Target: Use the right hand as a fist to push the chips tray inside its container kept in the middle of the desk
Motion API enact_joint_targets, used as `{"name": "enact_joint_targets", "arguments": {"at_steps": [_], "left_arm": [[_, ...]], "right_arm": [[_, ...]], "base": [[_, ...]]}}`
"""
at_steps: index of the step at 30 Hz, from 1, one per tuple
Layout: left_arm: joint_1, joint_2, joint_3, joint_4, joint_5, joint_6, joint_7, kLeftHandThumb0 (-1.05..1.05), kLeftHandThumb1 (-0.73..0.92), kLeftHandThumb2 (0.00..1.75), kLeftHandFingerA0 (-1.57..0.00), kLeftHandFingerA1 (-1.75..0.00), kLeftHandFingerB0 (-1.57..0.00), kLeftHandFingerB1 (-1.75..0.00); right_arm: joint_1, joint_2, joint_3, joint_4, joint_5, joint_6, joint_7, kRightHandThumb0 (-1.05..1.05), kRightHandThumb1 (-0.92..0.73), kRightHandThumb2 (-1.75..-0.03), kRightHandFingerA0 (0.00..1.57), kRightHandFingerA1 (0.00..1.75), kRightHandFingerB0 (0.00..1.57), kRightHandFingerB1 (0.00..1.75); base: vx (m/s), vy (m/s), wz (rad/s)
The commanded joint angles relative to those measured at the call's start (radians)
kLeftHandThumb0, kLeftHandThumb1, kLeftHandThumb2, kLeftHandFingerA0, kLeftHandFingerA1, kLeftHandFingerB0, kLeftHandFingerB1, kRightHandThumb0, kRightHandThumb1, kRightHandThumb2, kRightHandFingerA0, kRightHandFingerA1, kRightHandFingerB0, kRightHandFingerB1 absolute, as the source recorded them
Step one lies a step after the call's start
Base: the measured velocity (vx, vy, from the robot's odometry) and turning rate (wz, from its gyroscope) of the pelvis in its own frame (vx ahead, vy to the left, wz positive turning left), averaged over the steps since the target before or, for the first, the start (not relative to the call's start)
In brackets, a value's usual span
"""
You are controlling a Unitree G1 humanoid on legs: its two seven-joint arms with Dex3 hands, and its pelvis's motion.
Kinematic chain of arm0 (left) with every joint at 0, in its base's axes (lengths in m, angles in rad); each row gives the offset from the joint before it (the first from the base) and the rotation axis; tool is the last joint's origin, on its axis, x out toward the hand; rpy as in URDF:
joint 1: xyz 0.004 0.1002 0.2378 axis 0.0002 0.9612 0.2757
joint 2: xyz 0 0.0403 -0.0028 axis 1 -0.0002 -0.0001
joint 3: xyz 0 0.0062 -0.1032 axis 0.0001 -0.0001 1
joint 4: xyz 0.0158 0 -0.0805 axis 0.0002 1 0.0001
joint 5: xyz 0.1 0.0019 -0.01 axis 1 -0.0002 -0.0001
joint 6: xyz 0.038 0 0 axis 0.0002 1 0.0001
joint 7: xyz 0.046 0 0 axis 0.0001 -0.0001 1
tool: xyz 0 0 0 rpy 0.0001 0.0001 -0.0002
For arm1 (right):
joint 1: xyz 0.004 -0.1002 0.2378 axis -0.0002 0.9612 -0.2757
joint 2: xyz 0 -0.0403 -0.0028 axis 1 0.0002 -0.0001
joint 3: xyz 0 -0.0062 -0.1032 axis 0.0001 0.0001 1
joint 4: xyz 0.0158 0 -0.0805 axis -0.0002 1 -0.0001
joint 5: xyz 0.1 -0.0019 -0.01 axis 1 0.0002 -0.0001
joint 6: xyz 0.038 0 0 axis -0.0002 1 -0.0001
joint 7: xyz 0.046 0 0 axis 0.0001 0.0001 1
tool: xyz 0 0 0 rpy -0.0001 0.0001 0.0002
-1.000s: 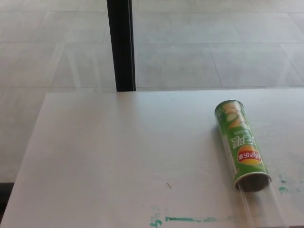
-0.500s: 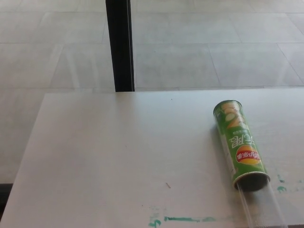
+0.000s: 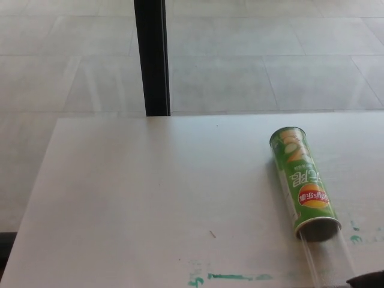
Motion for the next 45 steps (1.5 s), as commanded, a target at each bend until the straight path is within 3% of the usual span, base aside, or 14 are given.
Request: {"name": "enact_joint_targets", "arguments": {"at_steps": [1,2,4,15,22,23,26,27,29,30,41,42,44,45], "left_arm": [[0.003,0.029,-0.010,-0.003,-0.005,-0.005,-0.006,-0.18,0.58,1.33,-0.46,-0.84,-0.32,-0.75],[0.003,0.029,-0.010,0.000,-0.005,-0.008,-0.004,-0.31,0.23,1.73,-0.40,-1.03,-0.23,-0.84],[-0.002,0.028,-0.006,0.004,-0.010,-0.002,0.003,-0.42,0.31,1.47,-0.38,-0.91,-0.19,-0.77],[-0.005,0.030,-0.004,-0.004,-0.014,0.001,-0.001,-0.33,0.22,1.72,-0.39,-1.04,-0.21,-0.85],[-0.011,0.036,-0.021,-0.002,0.004,-0.001,0.002,-0.38,0.38,1.42,-0.42,-0.90,-0.21,-0.74],[-0.013,0.035,-0.008,-0.007,-0.012,0.011,-0.006,-0.27,0.22,1.73,-0.39,-1.04,-0.20,-0.84],[-0.010,0.032,-0.001,-0.012,-0.020,0.012,-0.009,-0.30,0.21,1.75,-0.42,-1.09,-0.23,-0.89],[-0.010,0.035,-0.010,-0.017,-0.012,0.001,-0.017,-0.18,0.54,1.32,-0.52,-0.88,-0.36,-0.78],[-0.006,0.034,-0.017,-0.018,-0.004,-0.013,-0.020,-0.30,0.20,1.75,-0.42,-1.07,-0.24,-0.88],[-0.004,0.032,-0.019,-0.018,-0.002,-0.024,-0.023,-0.19,0.53,1.32,-0.48,-0.86,-0.31,-0.75],[-0.005,0.034,-0.022,-0.019,-0.001,-0.024,-0.029,-0.21,0.54,1.32,-0.47,-0.85,-0.29,-0.74],[-0.006,0.031,-0.017,-0.021,-0.006,-0.021,-0.022,-0.33,0.19,1.73,-0.42,-1.05,-0.24,-0.86],[-0.007,0.033,-0.024,-0.022,0.000,-0.019,-0.021,-0.19,0.53,1.31,-0.49,-0.85,-0.32,-0.75],[-0.008,0.032,-0.027,-0.023,0.004,-0.020,-0.011,-0.35,0.22,1.71,-0.42,-1.02,-0.21,-0.82]], "right_arm": [[0.011,-0.040,0.004,0.006,-0.060,-0.006,0.067,-0.60,-0.82,-0.64,0.78,0.68,0.66,0.46],[-0.001,-0.058,-0.004,0.018,-0.188,-0.029,0.058,-0.62,-0.84,-0.65,0.77,0.64,0.65,0.44],[-0.021,-0.068,-0.005,0.037,-0.293,-0.070,0.040,-0.62,-0.84,-0.65,0.79,0.67,0.66,0.45],[-0.083,-0.121,0.017,0.052,-0.572,-0.063,0.018,-0.65,-0.85,-0.65,0.81,0.77,0.61,0.47],[-0.098,-0.125,0.063,0.058,-0.684,-0.043,0.016,-0.67,-0.85,-0.66,0.82,0.72,0.63,0.47],[-0.101,-0.123,0.075,0.066,-0.706,-0.048,0.009,-0.66,-0.84,-0.65,0.84,0.69,0.64,0.47],[-0.104,-0.126,0.097,0.079,-0.738,-0.056,0.004,-0.65,-0.84,-0.65,0.83,0.67,0.64,0.47],[-0.111,-0.131,0.107,0.084,-0.754,-0.048,0.009,-0.65,-0.85,-0.65,0.81,0.67,0.62,0.47],[-0.125,-0.138,0.137,0.093,-0.807,-0.043,0.011,-0.67,-0.87,-0.66,0.79,0.66,0.62,0.46],[-0.136,-0.142,0.147,0.101,-0.822,-0.041,0.010,-0.67,-0.87,-0.66,0.79,0.66,0.62,0.46],[-0.230,-0.178,0.219,0.166,-0.941,0.025,0.019,-0.69,-0.87,-0.66,0.77,0.71,0.59,0.45],[-0.244,-0.179,0.222,0.179,-0.940,0.026,0.010,-0.71,-0.87,-0.67,0.80,0.78,0.59,0.47],[-0.252,-0.178,0.224,0.187,-0.947,0.025,-0.006,-0.71,-0.88,-0.65,0.82,0.82,0.61,0.47],[-0.257,-0.183,0.229,0.184,-0.958,0.036,0.006,-0.73,-0.89,-0.68,0.79,0.83,0.58,0.47]], "base": [[0.00,0.000,0.00],[0.00,0.000,0.00],[0.00,0.000,0.00],[0.00,0.000,0.00],[0.00,0.000,0.00],[0.00,0.000,0.00],[0.00,0.000,0.00],[0.00,0.000,0.00],[0.00,0.000,0.00],[0.00,0.000,0.00],[0.00,0.000,0.00],[0.00,0.000,0.00],[0.00,0.000,0.00],[0.00,0.000,0.00]]}}
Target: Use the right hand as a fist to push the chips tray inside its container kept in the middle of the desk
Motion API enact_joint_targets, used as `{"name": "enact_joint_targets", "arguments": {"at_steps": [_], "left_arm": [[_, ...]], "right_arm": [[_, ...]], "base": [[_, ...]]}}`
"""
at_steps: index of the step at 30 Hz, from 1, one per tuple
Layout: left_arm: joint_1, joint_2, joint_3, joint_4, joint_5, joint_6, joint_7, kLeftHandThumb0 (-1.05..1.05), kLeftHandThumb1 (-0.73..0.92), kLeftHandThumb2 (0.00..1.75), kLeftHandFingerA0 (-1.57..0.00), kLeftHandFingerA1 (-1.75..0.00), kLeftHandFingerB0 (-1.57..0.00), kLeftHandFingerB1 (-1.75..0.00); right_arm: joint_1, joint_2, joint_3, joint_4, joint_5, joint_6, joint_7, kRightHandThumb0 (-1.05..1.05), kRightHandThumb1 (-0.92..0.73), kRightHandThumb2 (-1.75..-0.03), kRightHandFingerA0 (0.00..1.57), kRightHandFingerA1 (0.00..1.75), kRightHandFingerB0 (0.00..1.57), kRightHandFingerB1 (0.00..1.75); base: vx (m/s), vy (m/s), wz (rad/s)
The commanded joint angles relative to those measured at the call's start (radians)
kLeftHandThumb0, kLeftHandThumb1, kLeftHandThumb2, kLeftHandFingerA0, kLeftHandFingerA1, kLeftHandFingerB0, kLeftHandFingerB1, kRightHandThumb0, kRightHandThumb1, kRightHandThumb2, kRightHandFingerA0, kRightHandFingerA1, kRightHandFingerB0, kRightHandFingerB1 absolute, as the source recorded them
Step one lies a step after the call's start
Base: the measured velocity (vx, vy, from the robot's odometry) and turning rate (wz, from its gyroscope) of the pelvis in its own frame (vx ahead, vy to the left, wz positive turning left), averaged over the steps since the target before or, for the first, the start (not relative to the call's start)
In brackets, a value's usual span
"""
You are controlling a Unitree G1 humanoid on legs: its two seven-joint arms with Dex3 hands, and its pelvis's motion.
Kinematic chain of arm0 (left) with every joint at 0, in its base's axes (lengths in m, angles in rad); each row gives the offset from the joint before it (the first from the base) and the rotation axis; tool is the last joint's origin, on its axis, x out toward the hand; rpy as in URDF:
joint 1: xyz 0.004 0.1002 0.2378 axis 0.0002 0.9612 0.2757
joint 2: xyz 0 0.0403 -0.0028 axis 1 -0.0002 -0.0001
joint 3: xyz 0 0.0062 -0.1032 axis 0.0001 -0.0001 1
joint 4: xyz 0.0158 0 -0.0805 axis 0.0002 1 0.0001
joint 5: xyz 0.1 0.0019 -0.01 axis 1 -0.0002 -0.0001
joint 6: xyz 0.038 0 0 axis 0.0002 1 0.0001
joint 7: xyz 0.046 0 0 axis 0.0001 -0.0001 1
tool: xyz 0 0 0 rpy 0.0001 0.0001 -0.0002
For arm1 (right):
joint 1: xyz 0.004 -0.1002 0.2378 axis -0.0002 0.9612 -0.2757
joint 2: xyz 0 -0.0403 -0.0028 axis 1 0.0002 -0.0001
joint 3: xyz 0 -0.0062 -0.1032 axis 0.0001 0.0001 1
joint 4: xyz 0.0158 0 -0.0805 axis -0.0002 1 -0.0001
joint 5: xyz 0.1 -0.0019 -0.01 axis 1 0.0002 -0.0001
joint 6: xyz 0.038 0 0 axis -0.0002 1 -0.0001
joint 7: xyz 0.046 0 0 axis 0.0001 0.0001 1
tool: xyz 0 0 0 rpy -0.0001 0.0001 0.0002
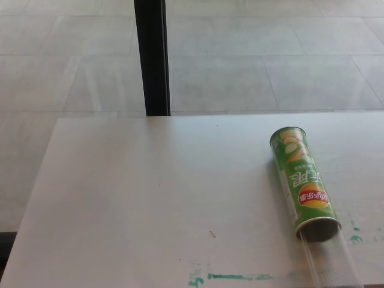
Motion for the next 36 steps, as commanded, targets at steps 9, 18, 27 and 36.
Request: {"name": "enact_joint_targets", "arguments": {"at_steps": [9,18,27,36], "left_arm": [[0.000,0.041,-0.021,-0.013,0.005,-0.013,-0.010,-0.35,0.38,1.42,-0.45,-0.91,-0.21,-0.74],[0.048,0.008,-0.005,0.053,0.000,-0.094,-0.004,-0.62,0.70,0.60,-0.51,-0.55,-0.44,-0.42],[0.053,0.011,-0.007,0.057,0.000,-0.105,-0.005,-0.61,0.70,0.61,-0.53,-0.56,-0.47,-0.42],[0.049,0.009,-0.011,0.076,0.005,-0.119,0.003,-0.63,0.70,0.61,-0.54,-0.55,-0.45,-0.41]], "right_arm": [[-0.118,-0.076,0.134,0.133,-0.446,0.068,-0.035,-0.72,-0.89,-0.67,0.75,0.72,0.56,0.44],[-0.174,-0.069,0.207,0.229,-0.536,0.091,-0.101,-0.76,-0.88,-0.67,0.77,1.10,0.62,0.50],[-0.179,-0.057,0.247,0.244,-0.589,0.138,-0.115,-0.79,-0.69,-0.94,0.79,0.95,0.57,0.57],[-0.206,-0.047,0.253,0.229,-0.553,0.154,-0.108,-0.76,-0.91,-0.68,0.76,1.07,0.56,0.51]], "base": [[0.00,0.000,0.00],[0.00,0.000,0.00],[0.00,0.000,0.00],[0.00,0.000,0.00]]}}
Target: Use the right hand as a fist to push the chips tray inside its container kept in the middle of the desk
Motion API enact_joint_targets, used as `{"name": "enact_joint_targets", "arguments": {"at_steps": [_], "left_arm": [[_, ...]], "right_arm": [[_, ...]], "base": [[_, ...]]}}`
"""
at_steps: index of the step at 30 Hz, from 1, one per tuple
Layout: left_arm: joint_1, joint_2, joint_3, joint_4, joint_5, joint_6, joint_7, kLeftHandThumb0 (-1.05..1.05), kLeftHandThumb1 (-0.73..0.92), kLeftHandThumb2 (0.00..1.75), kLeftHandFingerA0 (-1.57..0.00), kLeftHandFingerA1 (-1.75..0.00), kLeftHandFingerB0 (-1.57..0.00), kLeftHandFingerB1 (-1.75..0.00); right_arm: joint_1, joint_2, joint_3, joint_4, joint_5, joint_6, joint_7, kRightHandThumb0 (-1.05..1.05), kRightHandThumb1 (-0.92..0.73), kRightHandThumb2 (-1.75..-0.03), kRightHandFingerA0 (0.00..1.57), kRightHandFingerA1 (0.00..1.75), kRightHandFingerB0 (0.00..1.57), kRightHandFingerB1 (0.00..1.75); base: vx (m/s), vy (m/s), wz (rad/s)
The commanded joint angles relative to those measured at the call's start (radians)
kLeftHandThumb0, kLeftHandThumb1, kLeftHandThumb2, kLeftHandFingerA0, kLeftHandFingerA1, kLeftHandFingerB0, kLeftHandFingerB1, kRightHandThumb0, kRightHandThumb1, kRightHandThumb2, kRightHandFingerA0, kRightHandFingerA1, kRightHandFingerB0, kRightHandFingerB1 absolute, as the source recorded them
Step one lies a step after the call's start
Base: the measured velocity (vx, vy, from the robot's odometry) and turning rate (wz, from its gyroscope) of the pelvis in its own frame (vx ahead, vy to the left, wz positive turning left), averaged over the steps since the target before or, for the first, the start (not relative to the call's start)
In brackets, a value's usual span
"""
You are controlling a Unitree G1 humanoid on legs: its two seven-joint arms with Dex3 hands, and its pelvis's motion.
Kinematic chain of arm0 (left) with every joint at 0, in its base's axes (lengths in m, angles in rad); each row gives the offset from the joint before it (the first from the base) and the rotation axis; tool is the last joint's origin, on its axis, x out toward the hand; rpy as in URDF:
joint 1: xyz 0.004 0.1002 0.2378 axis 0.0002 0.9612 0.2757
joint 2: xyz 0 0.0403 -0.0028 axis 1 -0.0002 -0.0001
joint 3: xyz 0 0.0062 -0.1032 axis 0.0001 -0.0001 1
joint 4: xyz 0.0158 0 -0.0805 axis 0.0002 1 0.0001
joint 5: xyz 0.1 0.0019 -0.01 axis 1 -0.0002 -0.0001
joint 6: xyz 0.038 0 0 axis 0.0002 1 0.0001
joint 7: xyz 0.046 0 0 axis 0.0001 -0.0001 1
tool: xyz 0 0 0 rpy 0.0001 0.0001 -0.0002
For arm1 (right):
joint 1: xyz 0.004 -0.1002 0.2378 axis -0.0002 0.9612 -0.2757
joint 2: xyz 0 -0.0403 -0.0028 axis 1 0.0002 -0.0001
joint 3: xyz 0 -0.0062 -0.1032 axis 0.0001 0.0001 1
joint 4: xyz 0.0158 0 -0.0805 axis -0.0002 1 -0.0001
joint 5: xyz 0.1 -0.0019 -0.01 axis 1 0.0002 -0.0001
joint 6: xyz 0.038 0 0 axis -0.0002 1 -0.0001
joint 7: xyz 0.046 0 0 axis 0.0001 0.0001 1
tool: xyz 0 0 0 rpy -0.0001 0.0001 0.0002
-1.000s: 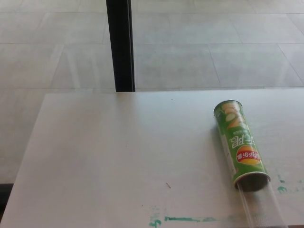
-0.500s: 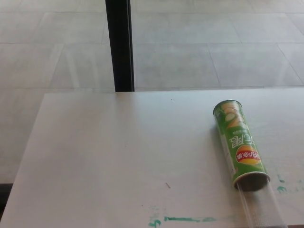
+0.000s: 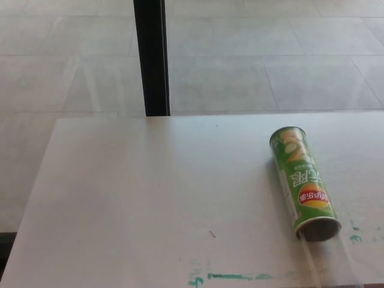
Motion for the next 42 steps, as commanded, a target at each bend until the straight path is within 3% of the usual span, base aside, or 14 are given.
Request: {"name": "enact_joint_targets", "arguments": {"at_steps": [1,3,9,14,20,31,32,33,36,37,42], "left_arm": [[0.007,0.013,-0.007,0.012,0.004,-0.054,0.004,-0.63,0.70,0.61,-0.54,-0.55,-0.45,-0.41],[0.005,0.013,-0.003,0.010,-0.003,-0.049,0.004,-0.62,0.70,0.60,-0.52,-0.58,-0.46,-0.43],[0.008,0.011,-0.004,0.012,-0.003,-0.052,0.005,-0.62,0.70,0.60,-0.53,-0.56,-0.47,-0.42],[0.008,0.010,-0.004,0.011,-0.006,-0.046,0.001,-0.59,0.71,0.61,-0.52,-0.55,-0.47,-0.44],[0.020,0.010,-0.016,0.005,0.005,-0.063,-0.015,-0.63,0.72,0.62,-0.49,-0.54,-0.43,-0.42],[0.020,0.006,-0.016,0.011,-0.001,-0.062,-0.013,-0.63,0.72,0.61,-0.50,-0.58,-0.41,-0.41],[0.023,0.005,-0.016,0.012,-0.001,-0.063,-0.012,-0.63,0.72,0.61,-0.51,-0.59,-0.41,-0.42],[0.025,0.004,-0.016,0.012,-0.001,-0.064,-0.013,-0.63,0.72,0.61,-0.51,-0.60,-0.41,-0.42],[0.026,0.004,-0.012,0.010,-0.006,-0.060,-0.010,-0.62,0.71,0.61,-0.52,-0.58,-0.42,-0.41],[0.024,0.004,-0.010,0.008,-0.009,-0.054,-0.009,-0.62,0.71,0.61,-0.51,-0.57,-0.42,-0.42],[0.023,0.005,0.001,0.015,-0.017,-0.049,-0.011,-0.63,0.69,0.61,-0.51,-0.59,-0.43,-0.43]], "right_arm": [[-0.018,-0.015,0.004,0.014,-0.057,0.043,-0.025,-0.76,-0.91,-0.68,0.76,1.07,0.56,0.51],[-0.017,-0.010,-0.003,-0.020,-0.042,0.051,-0.005,-0.73,-0.89,-0.67,0.76,0.91,0.57,0.47],[-0.015,-0.012,-0.015,-0.063,-0.033,0.077,0.023,-0.75,-0.91,-0.68,0.78,0.97,0.56,0.45],[-0.022,-0.019,-0.034,-0.088,-0.026,0.088,0.035,-0.70,-0.88,-0.66,0.80,0.79,0.56,0.42],[-0.023,-0.020,-0.043,-0.104,-0.012,0.075,0.019,-0.72,-0.87,-0.66,0.84,0.89,0.58,0.44],[-0.075,-0.023,-0.016,-0.054,-0.035,0.091,0.037,-0.71,-0.86,-0.67,0.82,0.89,0.60,0.43],[-0.076,-0.020,-0.013,-0.048,-0.035,0.095,0.036,-0.76,-0.67,-0.93,0.79,0.85,0.52,0.54],[-0.077,-0.016,-0.011,-0.041,-0.035,0.095,0.026,-0.72,-0.85,-0.67,0.83,0.85,0.61,0.43],[-0.104,-0.008,-0.003,-0.004,-0.021,0.093,0.011,-0.72,-0.86,-0.66,0.80,0.89,0.61,0.45],[-0.124,-0.011,0.001,0.012,-0.021,0.090,0.009,-0.74,-0.90,-0.68,0.80,1.00,0.60,0.45],[-0.209,0.005,0.015,0.063,-0.014,0.117,0.019,-0.71,-0.86,-0.67,0.79,0.93,0.59,0.45]], "base": [[0.00,0.000,0.00],[0.00,0.000,0.00],[0.00,0.000,0.00],[0.00,0.000,0.00],[0.00,0.000,0.00],[0.00,0.000,0.00],[0.00,0.000,0.00],[0.00,0.000,0.00],[0.00,0.000,0.00],[0.00,0.000,0.00],[0.00,0.000,0.00]]}}
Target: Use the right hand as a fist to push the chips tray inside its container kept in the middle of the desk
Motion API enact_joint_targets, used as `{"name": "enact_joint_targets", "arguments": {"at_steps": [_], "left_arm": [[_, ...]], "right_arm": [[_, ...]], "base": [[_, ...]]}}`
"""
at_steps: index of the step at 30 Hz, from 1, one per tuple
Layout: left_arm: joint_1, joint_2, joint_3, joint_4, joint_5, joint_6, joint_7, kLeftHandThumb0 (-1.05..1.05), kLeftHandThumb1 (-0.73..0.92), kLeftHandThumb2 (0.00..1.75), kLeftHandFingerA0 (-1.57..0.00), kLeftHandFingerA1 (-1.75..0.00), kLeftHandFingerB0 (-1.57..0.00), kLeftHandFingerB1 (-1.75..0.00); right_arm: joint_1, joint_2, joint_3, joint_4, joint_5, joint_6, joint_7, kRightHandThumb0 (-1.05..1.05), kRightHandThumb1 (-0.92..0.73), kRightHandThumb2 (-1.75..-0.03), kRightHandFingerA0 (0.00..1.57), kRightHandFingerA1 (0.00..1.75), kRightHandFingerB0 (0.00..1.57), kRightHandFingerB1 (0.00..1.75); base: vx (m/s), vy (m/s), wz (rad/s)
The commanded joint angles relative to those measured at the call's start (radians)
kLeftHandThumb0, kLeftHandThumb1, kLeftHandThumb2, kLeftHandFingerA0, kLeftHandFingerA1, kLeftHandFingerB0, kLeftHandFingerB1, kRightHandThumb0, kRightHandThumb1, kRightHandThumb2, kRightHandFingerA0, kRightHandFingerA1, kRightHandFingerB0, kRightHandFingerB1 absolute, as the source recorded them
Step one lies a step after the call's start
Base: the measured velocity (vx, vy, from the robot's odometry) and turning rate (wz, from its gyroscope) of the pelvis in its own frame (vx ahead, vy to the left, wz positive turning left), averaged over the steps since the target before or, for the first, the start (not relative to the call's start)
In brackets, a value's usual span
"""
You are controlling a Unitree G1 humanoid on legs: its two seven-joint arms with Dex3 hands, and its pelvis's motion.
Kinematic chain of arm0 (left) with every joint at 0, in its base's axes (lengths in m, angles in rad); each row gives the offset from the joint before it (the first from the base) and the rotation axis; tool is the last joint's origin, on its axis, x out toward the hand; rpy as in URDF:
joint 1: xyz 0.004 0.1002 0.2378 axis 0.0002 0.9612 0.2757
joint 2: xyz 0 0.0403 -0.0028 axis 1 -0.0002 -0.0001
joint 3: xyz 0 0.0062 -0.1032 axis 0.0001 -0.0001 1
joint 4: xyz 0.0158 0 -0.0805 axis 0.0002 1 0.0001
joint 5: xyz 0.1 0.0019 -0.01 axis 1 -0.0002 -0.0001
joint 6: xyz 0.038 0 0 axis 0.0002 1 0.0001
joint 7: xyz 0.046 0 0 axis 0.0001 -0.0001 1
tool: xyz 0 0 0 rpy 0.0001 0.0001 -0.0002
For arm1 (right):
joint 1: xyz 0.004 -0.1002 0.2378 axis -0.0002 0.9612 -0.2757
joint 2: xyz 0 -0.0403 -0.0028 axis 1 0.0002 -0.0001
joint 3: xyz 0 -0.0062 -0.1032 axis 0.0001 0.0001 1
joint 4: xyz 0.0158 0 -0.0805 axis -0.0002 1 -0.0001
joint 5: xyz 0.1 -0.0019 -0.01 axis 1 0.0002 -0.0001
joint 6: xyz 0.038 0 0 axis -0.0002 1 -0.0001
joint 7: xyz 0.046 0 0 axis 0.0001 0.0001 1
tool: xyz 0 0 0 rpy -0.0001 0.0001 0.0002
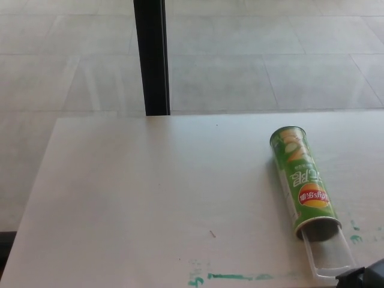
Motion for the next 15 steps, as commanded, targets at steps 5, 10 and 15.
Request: {"name": "enact_joint_targets", "arguments": {"at_steps": [5,10,15], "left_arm": [[0.018,0.009,-0.001,-0.002,-0.001,-0.025,-0.009,-0.63,0.71,0.61,-0.51,-0.60,-0.43,-0.43],[0.020,0.010,0.002,0.000,-0.008,-0.019,0.000,-0.64,0.70,0.60,-0.51,-0.56,-0.45,-0.41],[0.022,0.012,-0.002,-0.001,-0.004,-0.025,-0.010,-0.63,0.71,0.62,-0.47,-0.55,-0.43,-0.42]], "right_arm": [[-0.105,0.019,0.024,0.061,0.004,0.056,-0.012,-0.69,-0.85,-0.66,0.85,0.88,0.60,0.44],[-0.176,0.034,0.051,0.089,0.002,0.078,0.009,-0.71,-0.85,-0.66,0.87,0.96,0.61,0.44],[-0.216,0.039,0.076,0.106,0.003,0.088,0.016,-0.71,-0.86,-0.66,0.86,0.98,0.59,0.44]], "base": [[0.00,0.000,0.00],[0.00,0.000,0.00],[0.00,0.000,0.00]]}}
